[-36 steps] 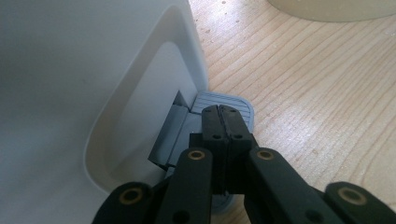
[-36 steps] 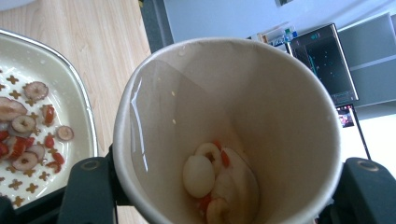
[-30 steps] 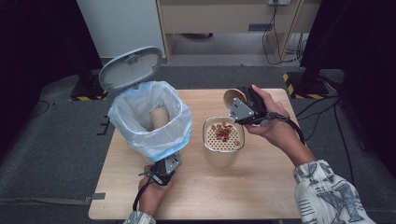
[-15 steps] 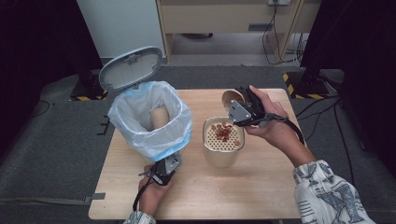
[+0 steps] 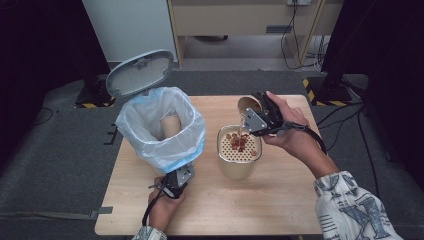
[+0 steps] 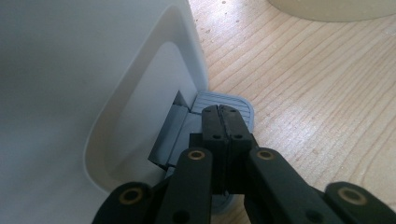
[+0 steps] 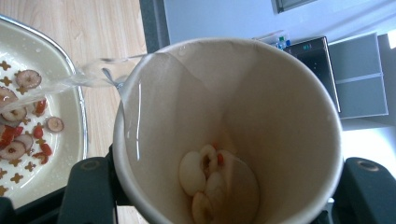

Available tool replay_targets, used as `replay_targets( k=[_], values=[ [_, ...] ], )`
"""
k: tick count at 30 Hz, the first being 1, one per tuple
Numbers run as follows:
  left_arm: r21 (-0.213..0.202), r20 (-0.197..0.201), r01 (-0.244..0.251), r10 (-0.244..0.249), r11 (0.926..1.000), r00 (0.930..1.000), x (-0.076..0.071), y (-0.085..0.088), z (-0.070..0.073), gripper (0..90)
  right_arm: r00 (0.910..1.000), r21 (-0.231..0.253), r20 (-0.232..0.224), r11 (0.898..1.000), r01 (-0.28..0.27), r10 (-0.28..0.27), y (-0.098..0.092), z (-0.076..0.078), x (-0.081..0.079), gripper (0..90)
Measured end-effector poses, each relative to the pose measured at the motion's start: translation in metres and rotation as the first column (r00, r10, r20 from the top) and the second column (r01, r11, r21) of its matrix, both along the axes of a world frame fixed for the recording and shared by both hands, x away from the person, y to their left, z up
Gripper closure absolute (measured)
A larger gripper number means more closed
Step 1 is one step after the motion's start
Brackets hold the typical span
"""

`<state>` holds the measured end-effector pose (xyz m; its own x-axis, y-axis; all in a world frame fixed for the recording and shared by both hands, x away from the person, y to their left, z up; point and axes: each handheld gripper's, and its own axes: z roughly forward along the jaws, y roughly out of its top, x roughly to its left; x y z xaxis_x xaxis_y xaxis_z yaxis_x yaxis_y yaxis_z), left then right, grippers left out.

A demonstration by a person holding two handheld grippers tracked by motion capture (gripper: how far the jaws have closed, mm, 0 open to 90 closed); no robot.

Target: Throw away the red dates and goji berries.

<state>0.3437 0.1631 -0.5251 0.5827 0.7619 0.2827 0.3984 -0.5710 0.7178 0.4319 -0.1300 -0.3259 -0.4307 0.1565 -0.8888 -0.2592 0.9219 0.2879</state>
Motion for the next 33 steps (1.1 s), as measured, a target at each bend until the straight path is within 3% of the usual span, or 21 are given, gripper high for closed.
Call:
replay_targets(
  k=[18, 33],
  values=[
    [0.000, -0.001, 0.000, 0.000, 1.0000, 1.0000, 0.000, 0.000, 0.000, 88.9, 0.9995, -0.036, 0.032, 0.999, 0.001, 0.000, 0.001, 0.003, -0.001, 34.0],
    [-0.002, -0.006, -0.001, 0.001, 1.0000, 1.0000, 0.000, 0.000, 0.000, 88.9, 0.9962, -0.090, 0.087, 0.996, 0.006, 0.002, 0.000, 0.027, 0.000, 34.1]
  ],
)
